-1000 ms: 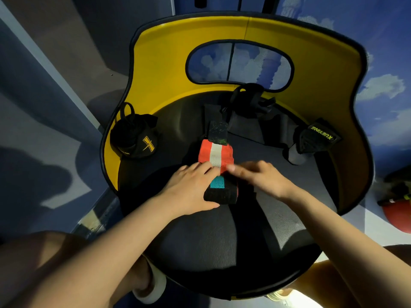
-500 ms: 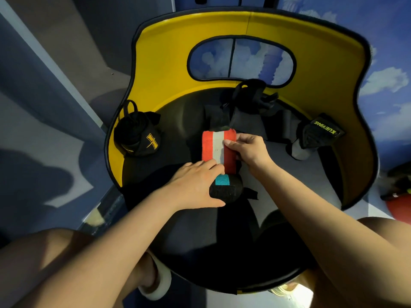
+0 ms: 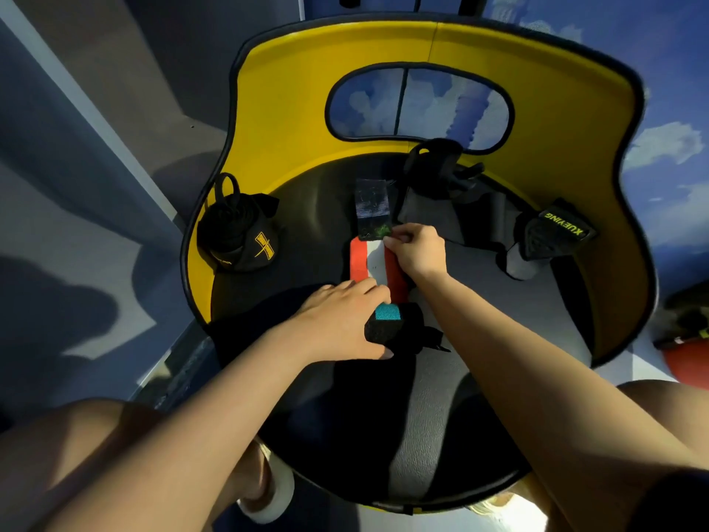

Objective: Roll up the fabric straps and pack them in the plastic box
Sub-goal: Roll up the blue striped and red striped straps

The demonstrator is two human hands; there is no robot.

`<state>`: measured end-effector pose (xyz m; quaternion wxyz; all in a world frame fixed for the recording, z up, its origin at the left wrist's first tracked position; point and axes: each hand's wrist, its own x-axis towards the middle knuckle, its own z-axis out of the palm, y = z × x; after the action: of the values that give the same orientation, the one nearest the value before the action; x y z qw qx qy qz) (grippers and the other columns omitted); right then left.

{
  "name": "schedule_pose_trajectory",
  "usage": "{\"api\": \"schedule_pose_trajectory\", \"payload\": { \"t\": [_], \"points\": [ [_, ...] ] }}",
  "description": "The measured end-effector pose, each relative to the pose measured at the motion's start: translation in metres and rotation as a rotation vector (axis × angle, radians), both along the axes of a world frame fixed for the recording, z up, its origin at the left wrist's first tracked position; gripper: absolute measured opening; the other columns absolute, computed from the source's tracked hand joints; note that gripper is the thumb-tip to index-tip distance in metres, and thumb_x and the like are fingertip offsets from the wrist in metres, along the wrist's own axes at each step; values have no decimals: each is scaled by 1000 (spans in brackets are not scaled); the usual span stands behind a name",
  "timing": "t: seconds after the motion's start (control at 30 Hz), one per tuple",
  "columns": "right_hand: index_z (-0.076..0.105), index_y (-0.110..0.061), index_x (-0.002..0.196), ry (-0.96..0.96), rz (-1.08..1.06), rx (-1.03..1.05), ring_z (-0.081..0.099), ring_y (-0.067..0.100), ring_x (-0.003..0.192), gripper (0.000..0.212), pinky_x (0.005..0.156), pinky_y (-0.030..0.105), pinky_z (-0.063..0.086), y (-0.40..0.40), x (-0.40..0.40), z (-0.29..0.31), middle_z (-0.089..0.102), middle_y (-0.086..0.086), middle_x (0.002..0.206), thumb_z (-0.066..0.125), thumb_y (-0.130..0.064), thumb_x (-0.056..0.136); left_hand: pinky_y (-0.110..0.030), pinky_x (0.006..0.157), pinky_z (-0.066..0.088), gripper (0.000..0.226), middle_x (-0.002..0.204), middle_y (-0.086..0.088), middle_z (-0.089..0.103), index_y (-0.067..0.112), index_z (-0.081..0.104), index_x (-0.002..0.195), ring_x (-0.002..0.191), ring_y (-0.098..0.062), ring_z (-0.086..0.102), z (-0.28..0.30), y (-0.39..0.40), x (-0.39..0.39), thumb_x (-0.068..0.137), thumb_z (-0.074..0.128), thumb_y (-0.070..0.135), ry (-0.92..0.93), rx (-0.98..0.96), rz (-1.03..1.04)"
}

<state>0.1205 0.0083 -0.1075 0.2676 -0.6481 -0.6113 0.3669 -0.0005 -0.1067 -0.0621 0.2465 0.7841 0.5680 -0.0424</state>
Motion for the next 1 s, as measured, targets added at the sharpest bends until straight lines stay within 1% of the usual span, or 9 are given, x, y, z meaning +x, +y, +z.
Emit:
{"api": "schedule_pose_trajectory", "payload": {
  "t": [0.2, 0.27, 0.33, 0.4, 0.53, 0.67, 0.73, 0.87, 1.0],
  "points": [
    [60, -3, 109, -172, 31, 76, 51, 29, 105, 33, 76, 19, 32, 1, 8, -2, 51, 16, 113, 69, -22, 83, -33, 89, 39, 61, 122, 10, 42, 27, 40, 124, 111, -14, 44, 3, 1, 0, 76, 65, 57, -43, -41, 29],
    [56, -3, 109, -224, 97, 156, 51, 31, 104, 33, 84, 30, 41, -1, 11, 13, 49, 16, 113, 68, -21, 83, -32, 86, 41, 61, 120, 10, 43, 27, 40, 123, 110, -14, 45, 2, 2, 0, 76, 64, 58, -50, -64, 43],
    [58, -5, 105, -272, 243, 298, 53, 30, 99, 28, 82, 38, 46, -10, 16, 35, 51, 13, 104, 67, -19, 83, -32, 85, 42, 63, 121, 9, 43, 25, 40, 126, 112, -14, 45, 3, 4, -1, 77, 62, 59, -51, -89, 58],
    [62, -9, 103, -352, 485, 318, 56, 25, 92, 24, 77, 34, 45, -22, 26, 59, 51, 4, 93, 68, -18, 81, -34, 92, 41, 71, 133, 7, 41, 24, 37, 135, 122, -15, 41, 5, 4, 0, 78, 61, 59, -43, -113, 69],
    [61, -18, 114, -575, 939, 29, 54, 12, 93, 38, 79, 26, 43, -52, 45, 86, 53, -5, 100, 73, -26, 78, -37, 103, 39, 78, 144, 6, 34, 27, 31, 143, 134, -16, 33, 7, 8, -2, 79, 62, 58, -83, -173, 105],
    [36, -27, 140, -597, 944, 92, 45, 15, 117, 77, 91, 30, 44, -73, 57, 75, 41, -5, 131, 75, -38, 74, -38, 105, 37, 73, 142, 8, 37, 30, 33, 141, 133, -14, 33, 6, 14, -3, 79, 62, 56, -152, -211, 164],
    [28, -25, 144, -615, 953, 162, 42, 18, 123, 86, 95, 34, 45, -74, 61, 63, 37, -3, 135, 75, -41, 73, -37, 104, 38, 72, 142, 8, 37, 29, 34, 141, 132, -14, 33, 4, 16, -5, 80, 60, 58, -160, -223, 185],
    [42, -19, 135, -514, 966, 140, 48, 23, 115, 76, 95, 40, 45, -62, 57, 51, 45, 2, 127, 78, -35, 71, -37, 104, 37, 74, 143, 9, 35, 27, 34, 142, 132, -13, 33, 2, 19, -6, 81, 55, 62, -139, -219, 188],
    [47, -20, 134, -440, 947, 46, 49, 19, 118, 71, 97, 29, 41, -44, 55, 55, 49, 2, 129, 79, -31, 72, -36, 102, 35, 72, 138, 8, 37, 26, 35, 139, 128, -15, 36, 10, 15, -2, 81, 53, 65, -10, 61, 152]
  ]
}}
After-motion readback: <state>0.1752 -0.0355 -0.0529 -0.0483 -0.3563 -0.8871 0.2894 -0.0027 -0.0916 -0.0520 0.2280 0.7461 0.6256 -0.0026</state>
